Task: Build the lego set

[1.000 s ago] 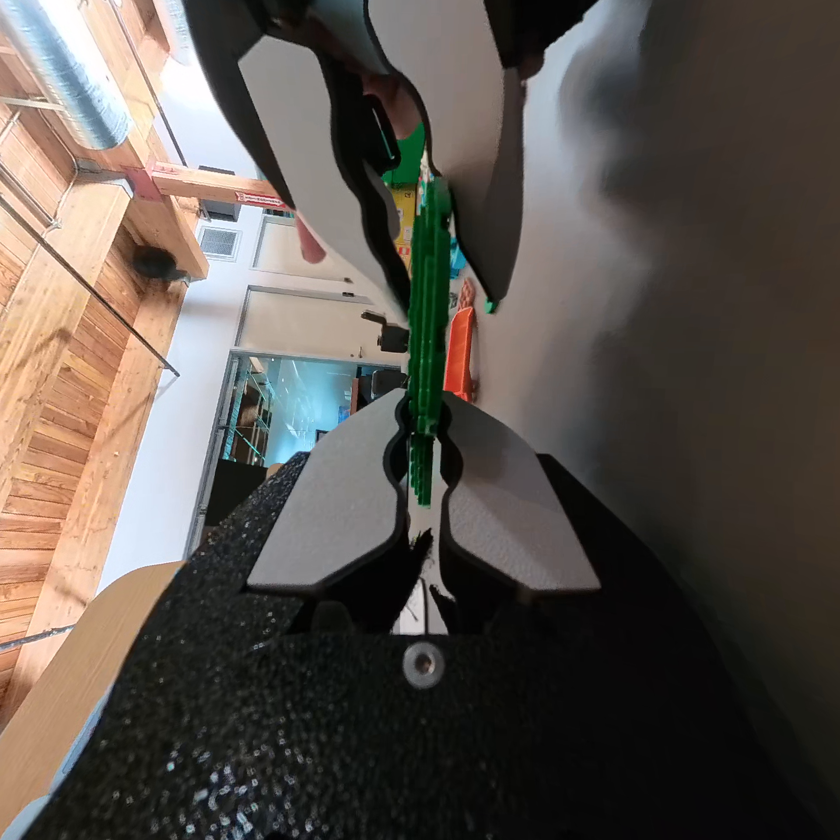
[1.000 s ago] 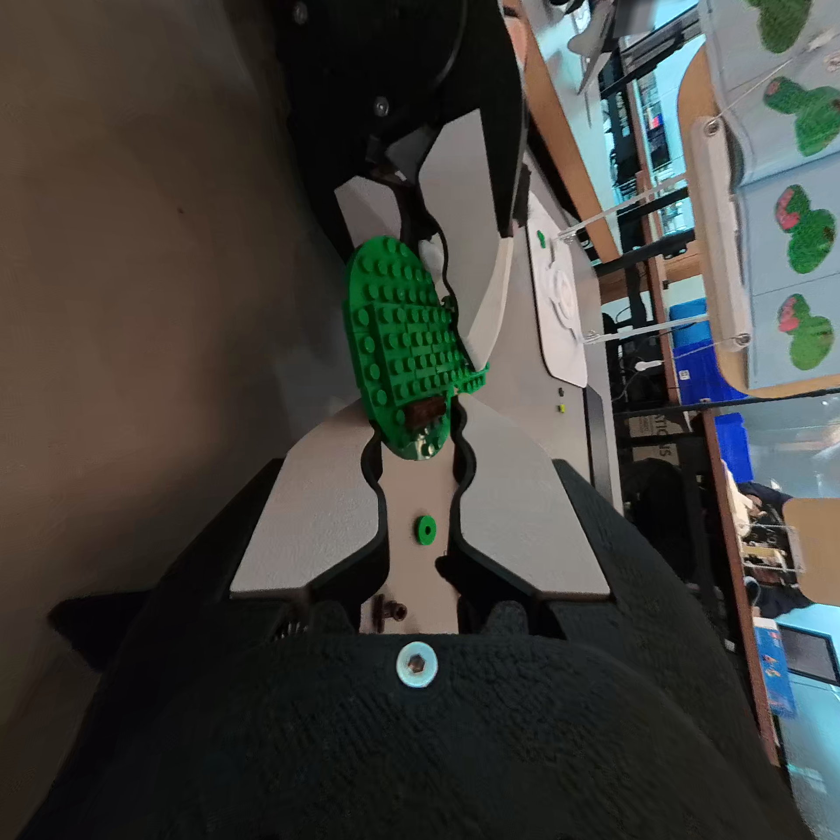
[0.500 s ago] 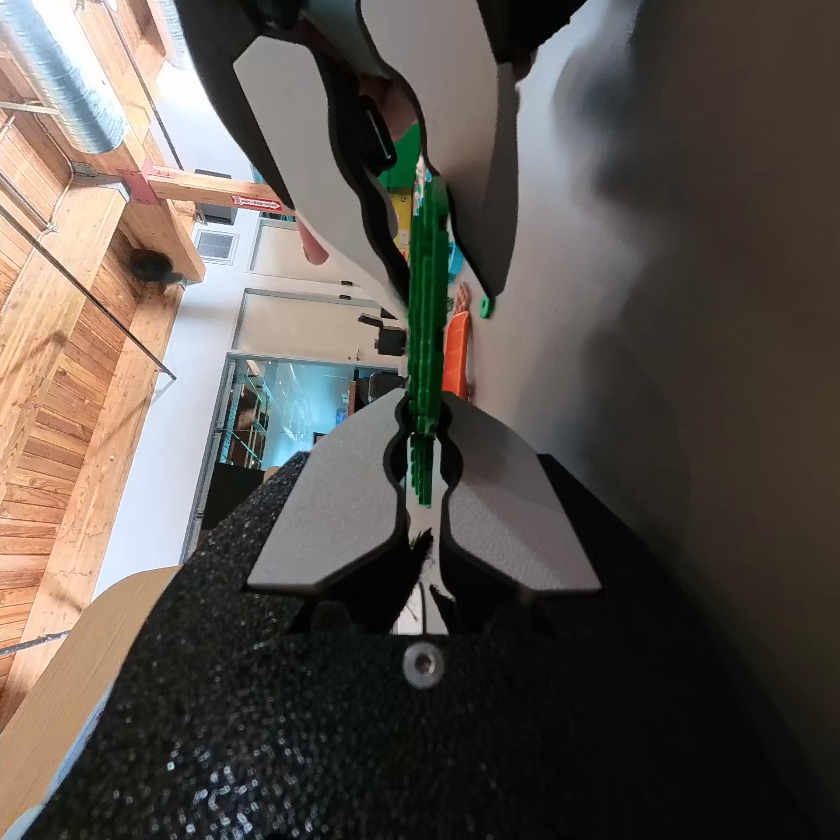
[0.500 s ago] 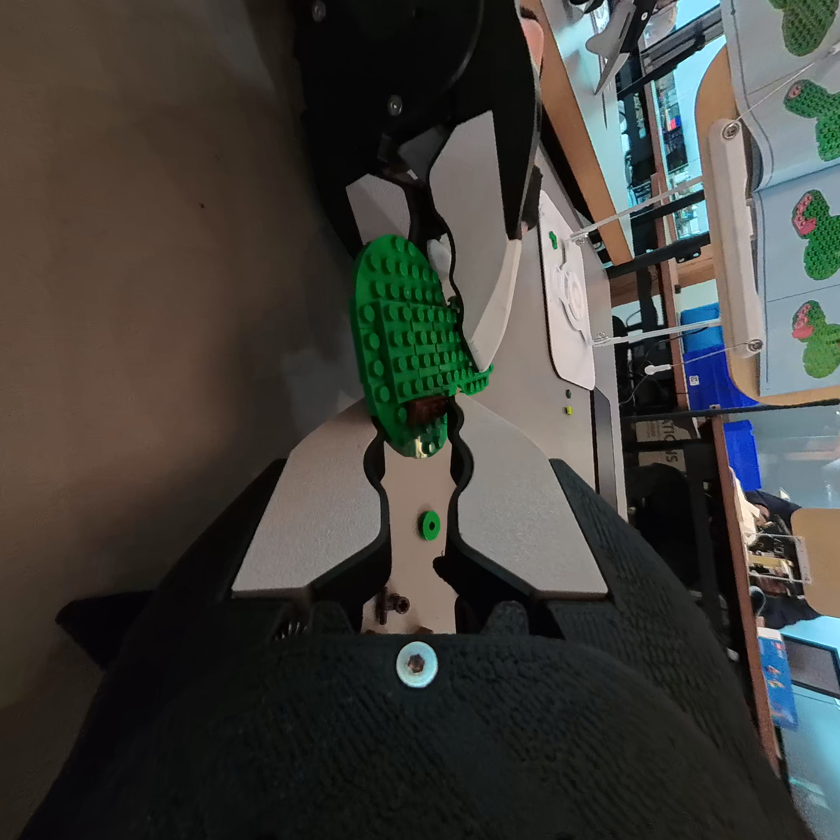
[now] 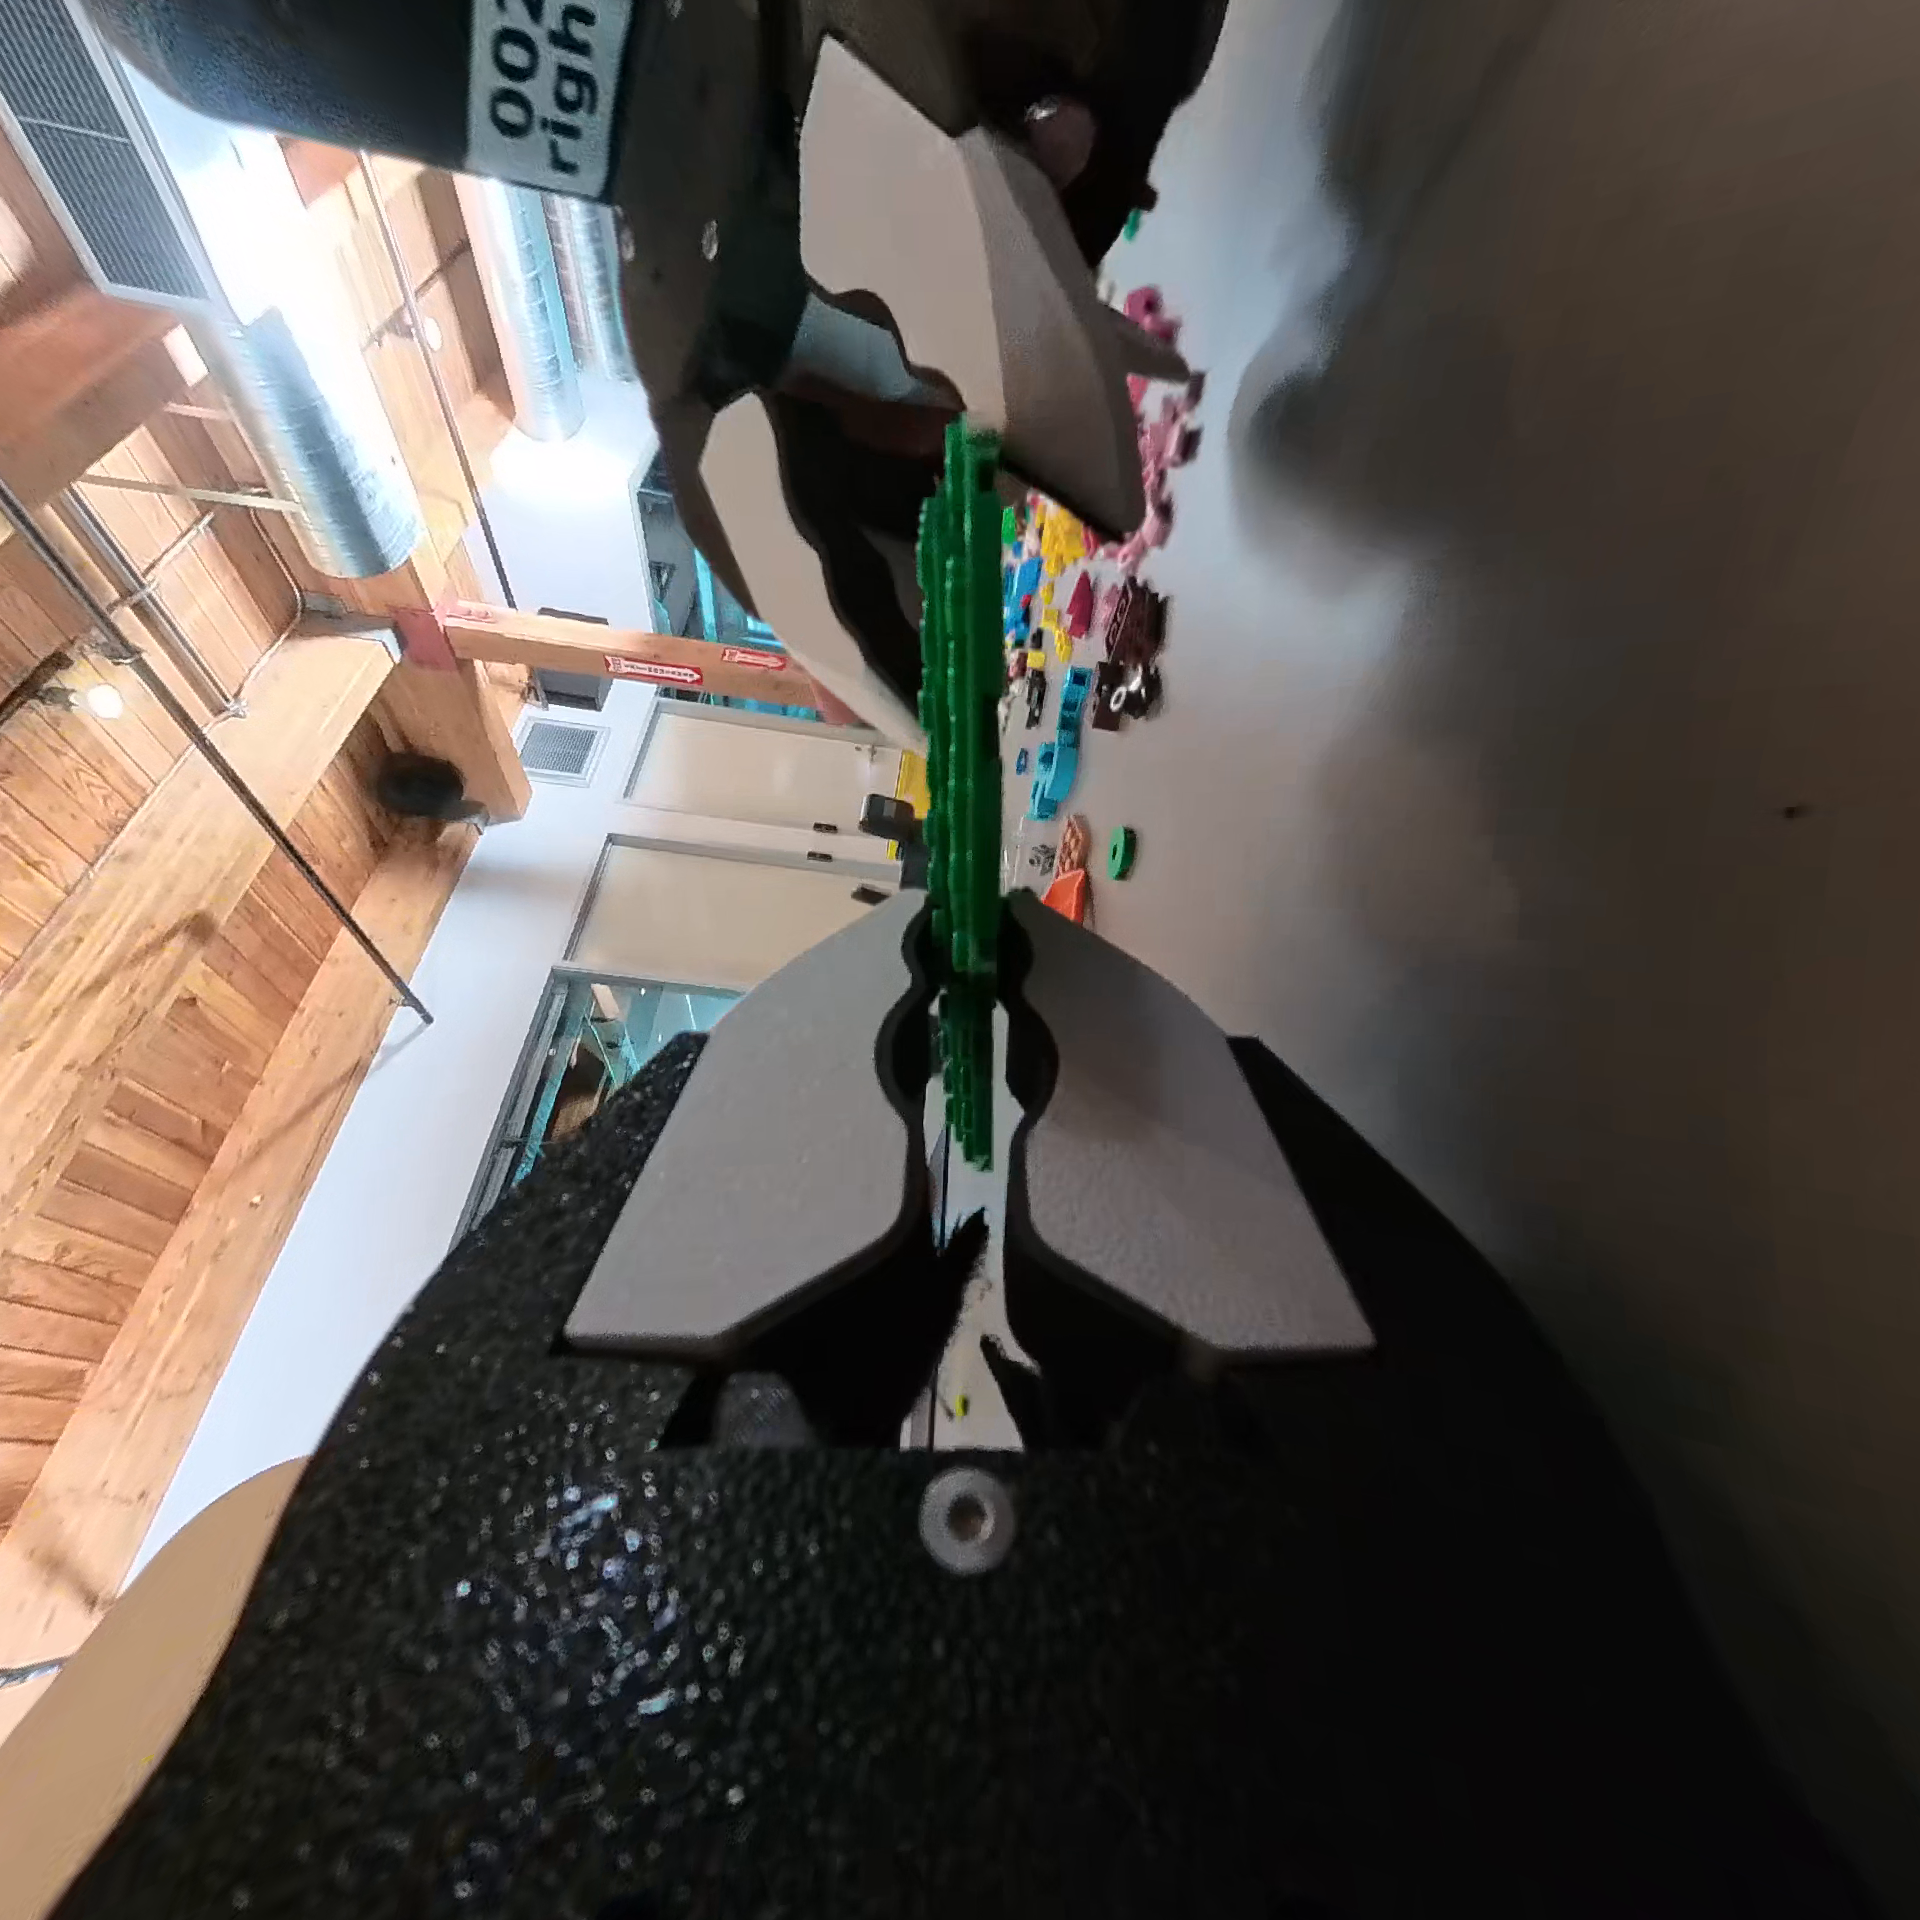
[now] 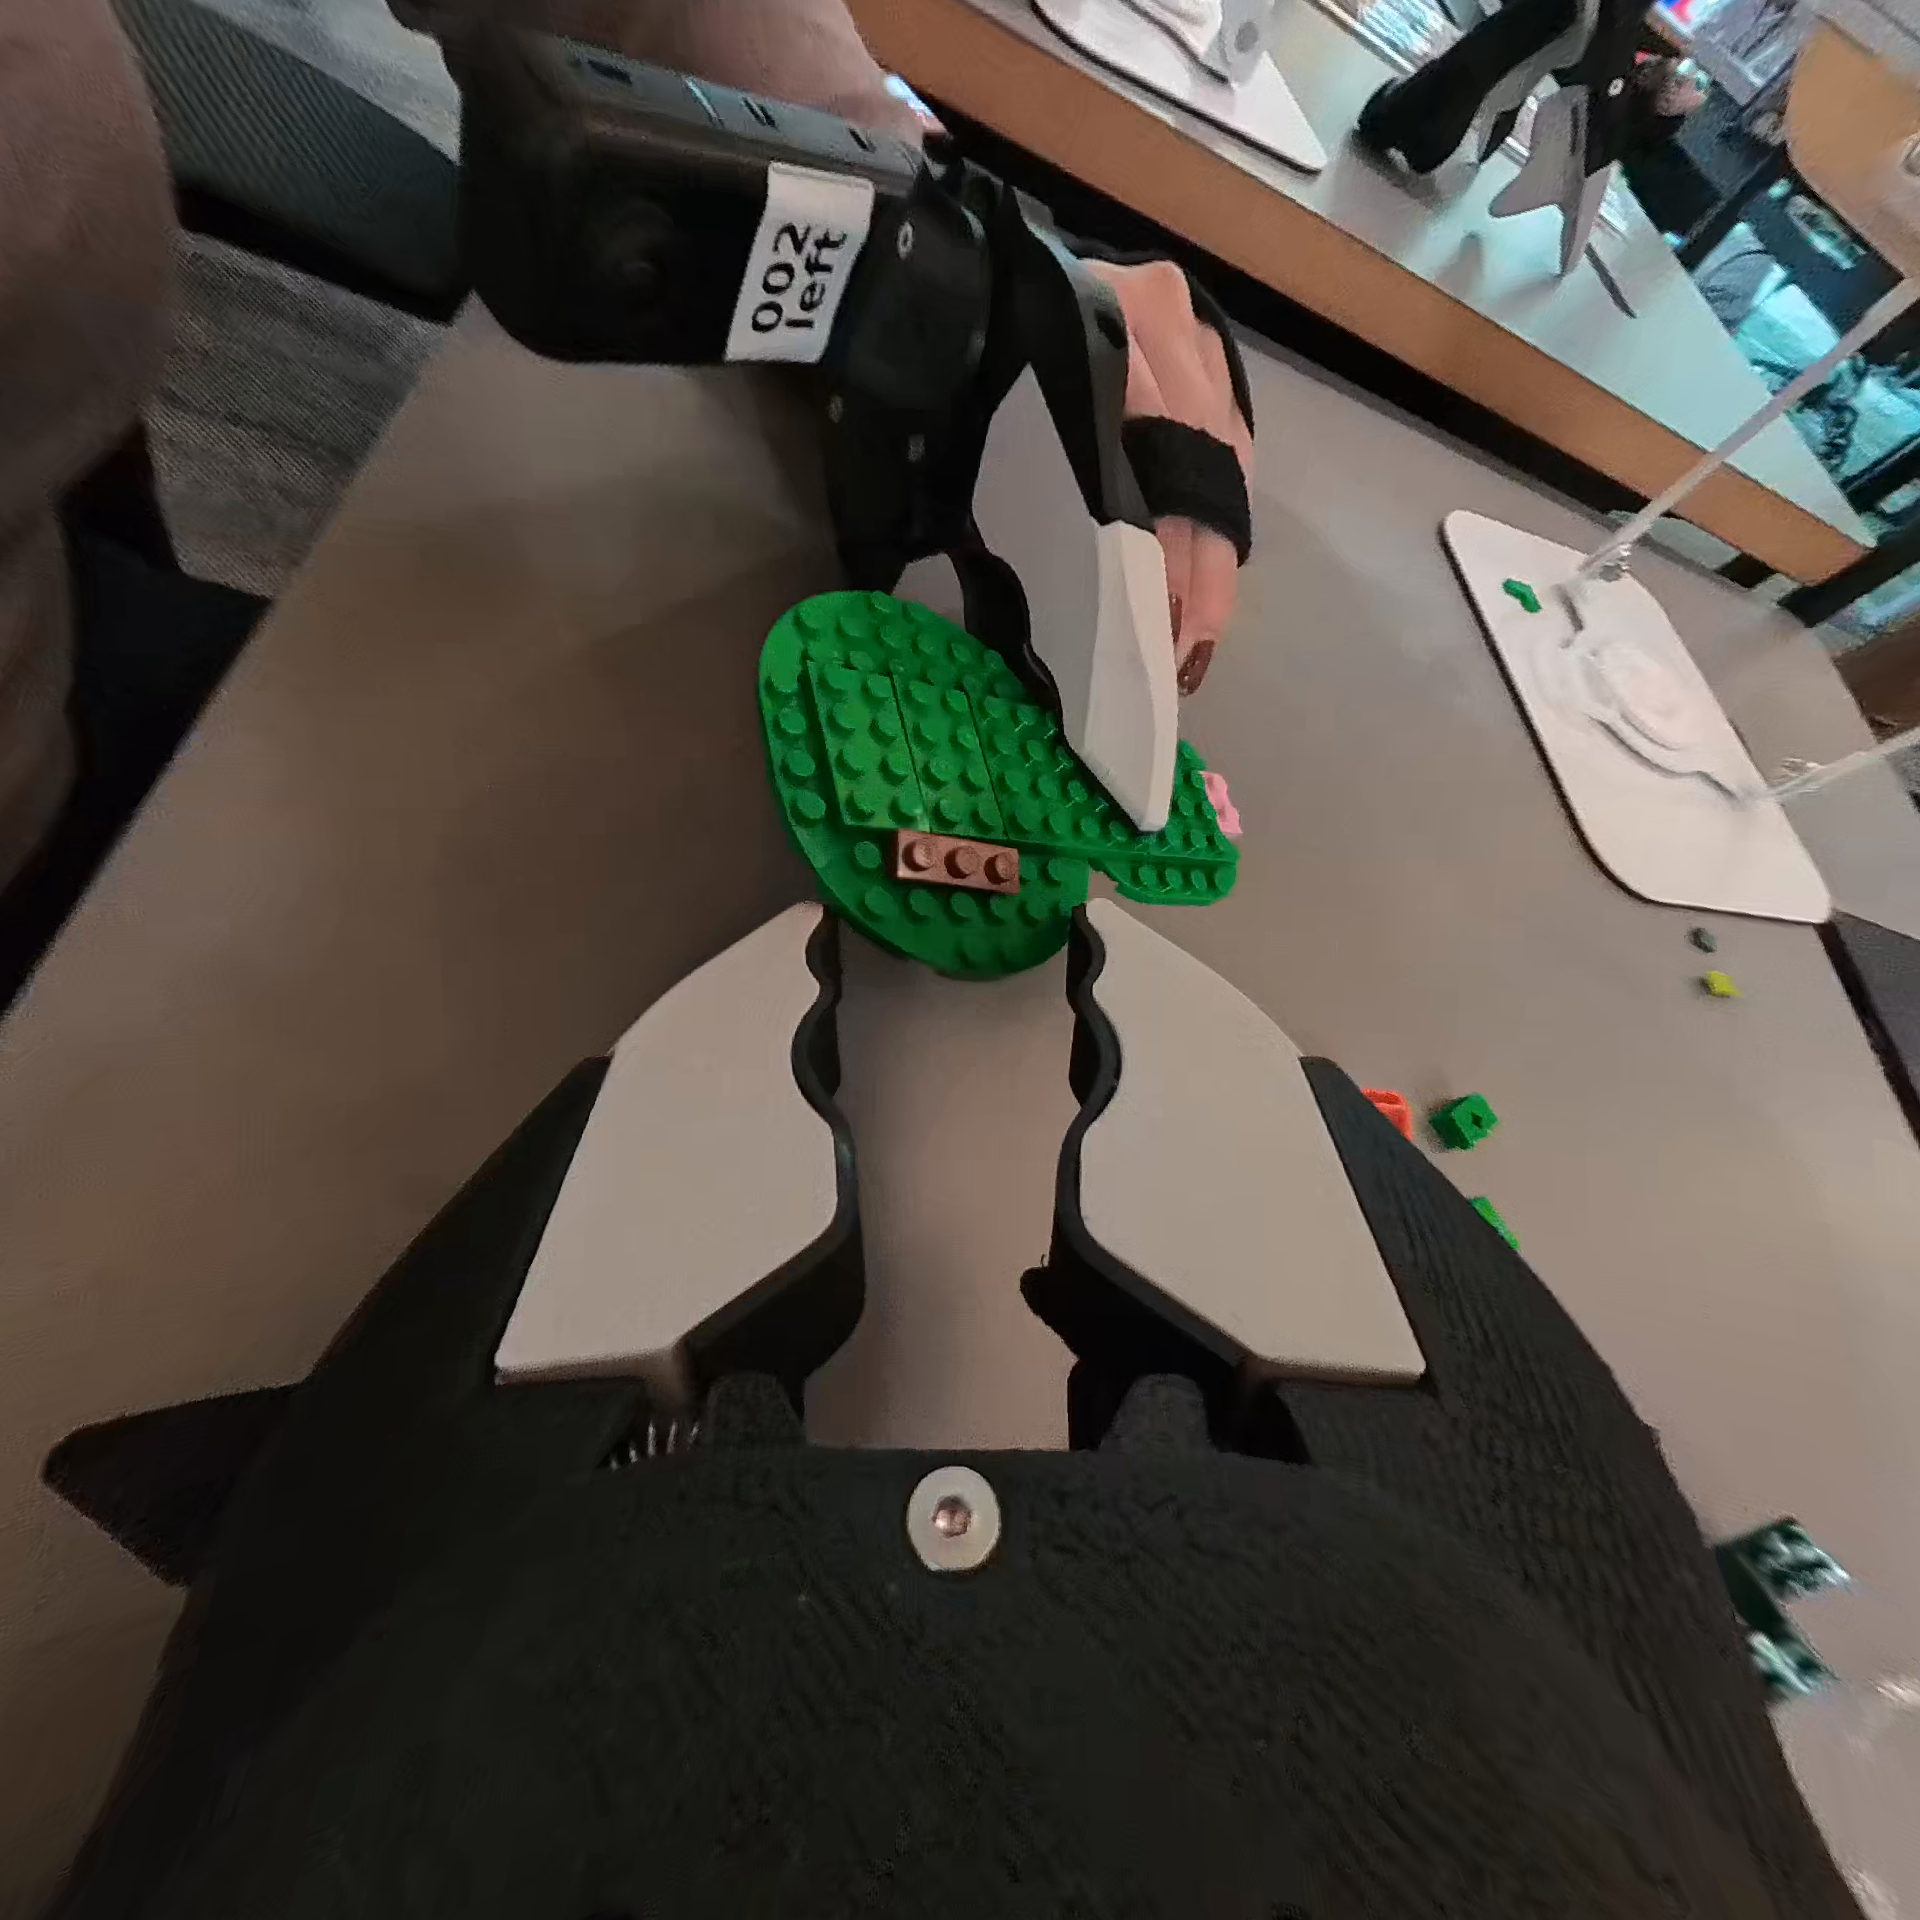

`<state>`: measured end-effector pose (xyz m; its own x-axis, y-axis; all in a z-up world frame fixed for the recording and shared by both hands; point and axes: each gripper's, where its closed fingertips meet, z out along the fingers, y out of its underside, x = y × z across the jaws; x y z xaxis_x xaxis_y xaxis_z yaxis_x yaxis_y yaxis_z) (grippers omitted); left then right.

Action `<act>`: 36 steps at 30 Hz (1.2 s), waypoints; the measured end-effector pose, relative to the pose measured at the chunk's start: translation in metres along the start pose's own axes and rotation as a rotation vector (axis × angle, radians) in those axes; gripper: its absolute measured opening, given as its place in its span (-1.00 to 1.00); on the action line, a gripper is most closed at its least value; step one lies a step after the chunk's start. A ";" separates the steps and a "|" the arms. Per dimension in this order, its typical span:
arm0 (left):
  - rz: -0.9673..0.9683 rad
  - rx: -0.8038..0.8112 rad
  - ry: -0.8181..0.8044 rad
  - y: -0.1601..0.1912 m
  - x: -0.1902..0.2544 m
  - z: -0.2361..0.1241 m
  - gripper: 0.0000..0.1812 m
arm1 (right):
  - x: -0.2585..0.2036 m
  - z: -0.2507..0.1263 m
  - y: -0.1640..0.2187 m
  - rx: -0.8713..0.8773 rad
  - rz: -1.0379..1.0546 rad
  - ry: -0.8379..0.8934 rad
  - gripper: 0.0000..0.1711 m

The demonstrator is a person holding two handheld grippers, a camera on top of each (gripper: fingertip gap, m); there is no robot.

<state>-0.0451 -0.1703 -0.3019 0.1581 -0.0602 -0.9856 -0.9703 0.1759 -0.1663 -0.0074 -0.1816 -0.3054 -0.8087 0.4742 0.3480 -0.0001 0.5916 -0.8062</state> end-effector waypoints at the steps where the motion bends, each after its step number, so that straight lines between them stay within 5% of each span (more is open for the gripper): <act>1: -0.001 0.007 -0.006 -0.001 -0.001 -0.001 -0.90 | -0.001 -0.001 -0.002 0.011 0.009 -0.012 -0.53; 8: 0.012 0.011 -0.019 -0.003 -0.004 -0.001 -0.90 | 0.005 -0.016 -0.002 0.016 0.034 0.018 -0.54; 15: 0.093 0.038 0.006 -0.010 0.005 -0.001 -0.90 | -0.012 -0.025 -0.026 0.194 0.233 -0.193 -0.68; 36: 0.121 0.084 0.044 -0.021 0.014 -0.002 -0.91 | -0.028 -0.004 -0.008 0.036 0.258 -0.265 -0.77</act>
<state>-0.0227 -0.1769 -0.3119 0.0310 -0.0762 -0.9966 -0.9627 0.2660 -0.0503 0.0173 -0.1968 -0.3063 -0.9090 0.4168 -0.0007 0.2066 0.4493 -0.8692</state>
